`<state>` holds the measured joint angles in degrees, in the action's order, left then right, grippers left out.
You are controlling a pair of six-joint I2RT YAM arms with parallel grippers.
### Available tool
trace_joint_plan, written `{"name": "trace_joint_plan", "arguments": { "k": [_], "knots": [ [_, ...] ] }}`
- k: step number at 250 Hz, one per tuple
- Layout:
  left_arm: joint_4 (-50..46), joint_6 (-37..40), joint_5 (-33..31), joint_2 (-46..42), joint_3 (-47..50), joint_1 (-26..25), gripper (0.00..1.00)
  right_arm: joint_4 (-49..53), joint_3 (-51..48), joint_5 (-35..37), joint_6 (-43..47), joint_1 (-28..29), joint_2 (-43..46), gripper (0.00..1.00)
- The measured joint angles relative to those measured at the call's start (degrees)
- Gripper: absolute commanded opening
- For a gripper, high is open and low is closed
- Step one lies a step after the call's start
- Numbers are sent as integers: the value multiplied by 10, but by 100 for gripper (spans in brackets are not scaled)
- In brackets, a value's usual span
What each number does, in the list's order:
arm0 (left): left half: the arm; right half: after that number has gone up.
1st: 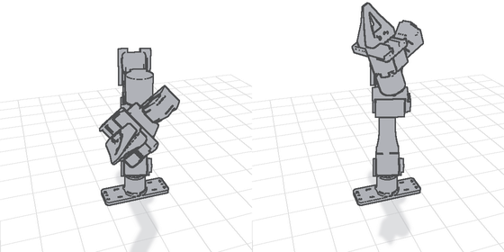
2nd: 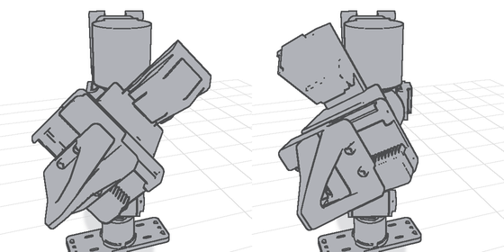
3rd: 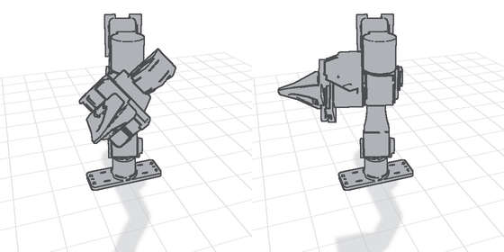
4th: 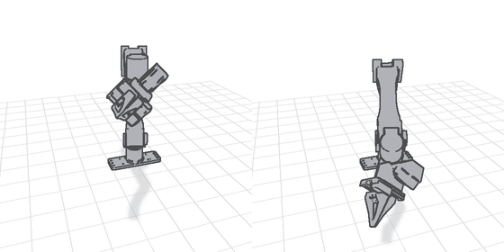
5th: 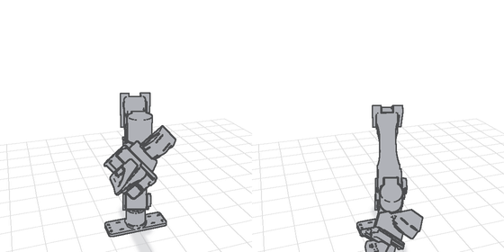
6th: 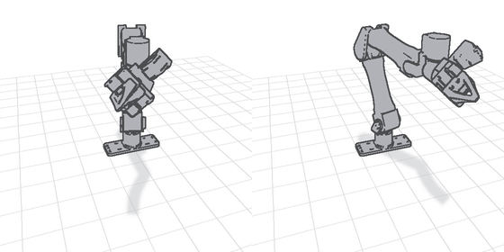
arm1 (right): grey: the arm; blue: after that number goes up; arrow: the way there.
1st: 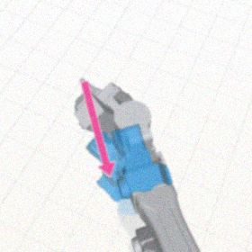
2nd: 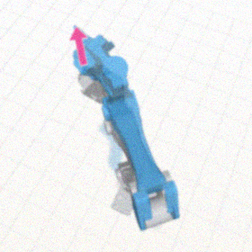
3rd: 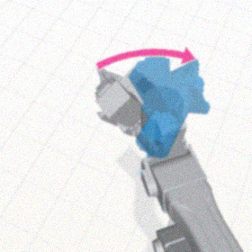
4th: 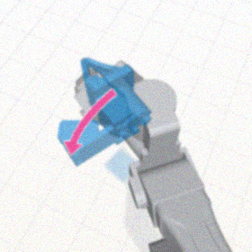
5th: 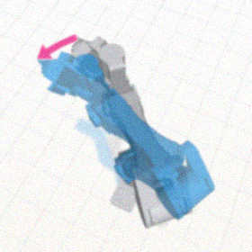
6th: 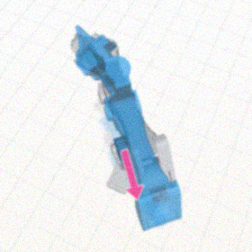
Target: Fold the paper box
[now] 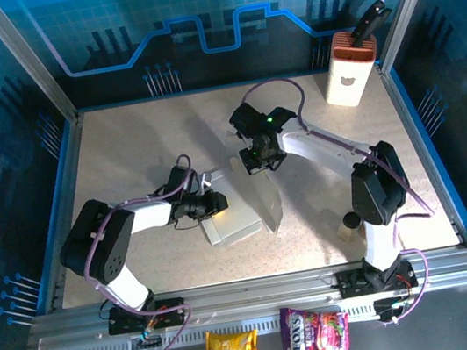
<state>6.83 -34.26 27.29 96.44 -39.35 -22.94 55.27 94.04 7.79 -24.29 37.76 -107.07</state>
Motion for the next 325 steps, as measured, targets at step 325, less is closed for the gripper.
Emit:
{"name": "trace_joint_plan", "arguments": {
  "k": [325],
  "knots": [
    [-13,204,-70,-182,-44,41,51,-37,-26,-42,336,1,6,10]
  ]
}}
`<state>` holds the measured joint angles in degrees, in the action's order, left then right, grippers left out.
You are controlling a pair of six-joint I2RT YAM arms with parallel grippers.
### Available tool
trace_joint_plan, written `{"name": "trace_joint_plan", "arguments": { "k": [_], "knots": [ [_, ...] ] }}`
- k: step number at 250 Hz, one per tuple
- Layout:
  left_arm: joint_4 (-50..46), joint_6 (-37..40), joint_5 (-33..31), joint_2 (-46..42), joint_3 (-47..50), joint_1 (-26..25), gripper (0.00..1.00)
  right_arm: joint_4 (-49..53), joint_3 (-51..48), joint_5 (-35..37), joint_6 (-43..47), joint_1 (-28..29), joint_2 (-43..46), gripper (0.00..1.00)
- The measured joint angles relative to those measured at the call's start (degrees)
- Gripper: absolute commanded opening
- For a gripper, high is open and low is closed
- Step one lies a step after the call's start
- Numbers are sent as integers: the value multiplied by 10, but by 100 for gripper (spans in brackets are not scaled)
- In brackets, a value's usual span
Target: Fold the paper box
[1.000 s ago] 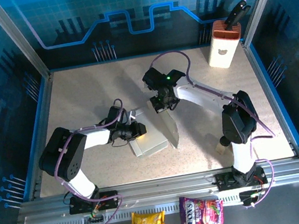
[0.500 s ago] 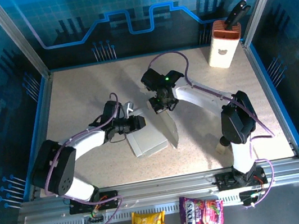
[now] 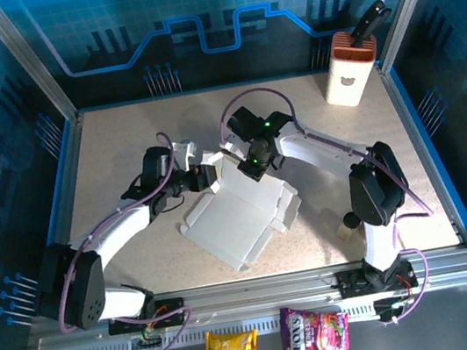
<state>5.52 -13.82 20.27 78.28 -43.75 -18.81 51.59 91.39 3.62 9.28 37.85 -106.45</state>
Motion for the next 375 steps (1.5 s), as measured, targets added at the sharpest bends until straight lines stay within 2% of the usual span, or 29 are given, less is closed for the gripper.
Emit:
{"name": "trace_joint_plan", "arguments": {
  "k": [48,95,165,236,259,279,301,354,375],
  "knots": [
    [45,79,-15,-28,32,-1,54,1,-26,-49,114,-36,20,10],
    [88,101,-26,-26,69,-1,61,13,-36,-73,172,-62,46,10],
    [186,108,9,63,92,-1,57,20,-44,-93,209,-75,59,10],
    [254,109,49,127,85,-1,35,27,-51,-96,208,-75,64,9],
    [278,108,64,127,85,-2,34,24,-52,-97,200,-75,65,9],
    [289,108,70,127,85,-3,41,17,-59,-97,191,-75,71,8],
    [293,109,69,127,85,-4,41,12,-67,-99,186,-75,78,8],
    [293,113,68,130,78,-5,16,6,-71,-95,163,-75,84,6],
    [293,110,71,132,73,-5,11,1,-71,-85,144,-75,84,5]
  ]
}}
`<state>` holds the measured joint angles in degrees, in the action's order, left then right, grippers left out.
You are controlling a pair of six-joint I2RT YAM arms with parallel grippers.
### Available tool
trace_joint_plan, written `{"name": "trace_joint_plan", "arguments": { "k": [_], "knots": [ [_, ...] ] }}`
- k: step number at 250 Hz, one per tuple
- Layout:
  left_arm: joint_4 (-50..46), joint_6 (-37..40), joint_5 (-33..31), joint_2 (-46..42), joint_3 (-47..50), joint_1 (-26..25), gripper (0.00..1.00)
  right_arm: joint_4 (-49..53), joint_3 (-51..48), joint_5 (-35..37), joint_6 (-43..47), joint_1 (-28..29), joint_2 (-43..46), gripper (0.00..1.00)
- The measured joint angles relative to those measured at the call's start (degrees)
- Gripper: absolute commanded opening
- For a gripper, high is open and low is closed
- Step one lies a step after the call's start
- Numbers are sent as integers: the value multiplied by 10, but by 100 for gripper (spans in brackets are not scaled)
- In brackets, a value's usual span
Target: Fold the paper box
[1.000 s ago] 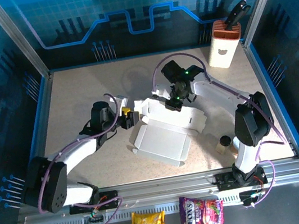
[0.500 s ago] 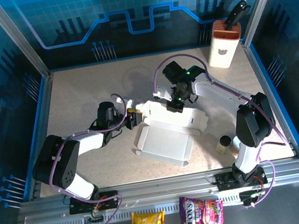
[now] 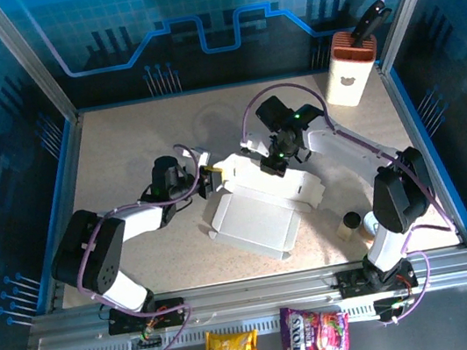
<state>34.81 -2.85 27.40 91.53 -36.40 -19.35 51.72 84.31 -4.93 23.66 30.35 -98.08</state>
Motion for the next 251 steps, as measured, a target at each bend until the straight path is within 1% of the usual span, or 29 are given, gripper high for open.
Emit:
{"name": "trace_joint_plan", "arguments": {
  "k": [34,91,147,191,251],
  "knots": [
    [-9,2,1,3,-9,-11,11,-4,1,25,-52,10,0,4],
    [-15,-10,-25,11,-15,-25,12,18,40,109,-191,59,-28,4],
    [9,-33,-47,40,-17,-36,15,38,43,171,-306,103,-33,6],
    [26,-47,-53,57,-17,-37,16,52,54,213,-358,132,-37,5],
    [43,-57,-53,79,-15,-39,24,62,64,243,-398,156,-51,5]
  ]
}}
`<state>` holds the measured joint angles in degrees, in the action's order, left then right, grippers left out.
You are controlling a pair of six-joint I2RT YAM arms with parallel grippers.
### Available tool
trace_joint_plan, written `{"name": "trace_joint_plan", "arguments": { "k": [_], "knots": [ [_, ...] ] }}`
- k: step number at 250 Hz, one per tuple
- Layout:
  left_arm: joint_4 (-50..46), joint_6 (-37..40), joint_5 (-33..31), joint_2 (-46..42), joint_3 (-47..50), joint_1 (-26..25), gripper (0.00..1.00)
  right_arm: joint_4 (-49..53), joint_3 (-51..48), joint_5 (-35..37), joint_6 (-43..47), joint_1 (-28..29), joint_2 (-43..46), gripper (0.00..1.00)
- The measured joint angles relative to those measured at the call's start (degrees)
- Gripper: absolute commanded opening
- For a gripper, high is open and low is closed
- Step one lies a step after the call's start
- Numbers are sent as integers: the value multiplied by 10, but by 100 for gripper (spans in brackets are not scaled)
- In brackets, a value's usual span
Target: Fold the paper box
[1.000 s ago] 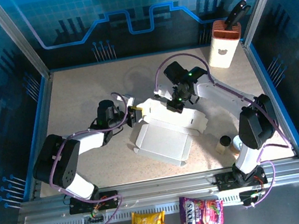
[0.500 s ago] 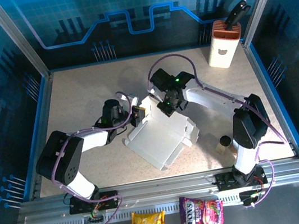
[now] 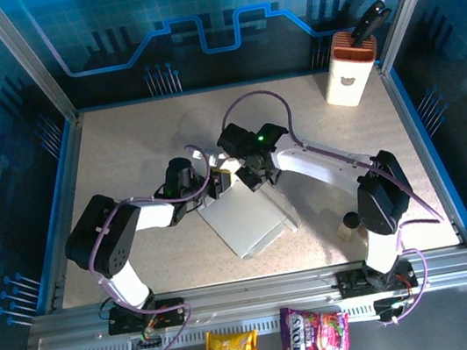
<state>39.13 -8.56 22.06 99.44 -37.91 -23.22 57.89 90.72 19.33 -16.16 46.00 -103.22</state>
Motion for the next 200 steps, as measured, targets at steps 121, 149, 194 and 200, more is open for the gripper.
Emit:
{"name": "trace_joint_plan", "arguments": {
  "k": [121,149,194,200],
  "knots": [
    [3,7,-2,1,-13,-3,27,-45,-38,-23,-23,-19,13,6],
    [2,18,-2,3,-28,-3,15,-46,-39,-24,-23,-21,13,7],
    [4,32,-5,10,-32,-2,6,-45,-39,-29,-23,-24,15,12],
    [4,36,-6,10,-32,-2,6,-45,-39,-30,-23,-24,15,13]
  ]
}}
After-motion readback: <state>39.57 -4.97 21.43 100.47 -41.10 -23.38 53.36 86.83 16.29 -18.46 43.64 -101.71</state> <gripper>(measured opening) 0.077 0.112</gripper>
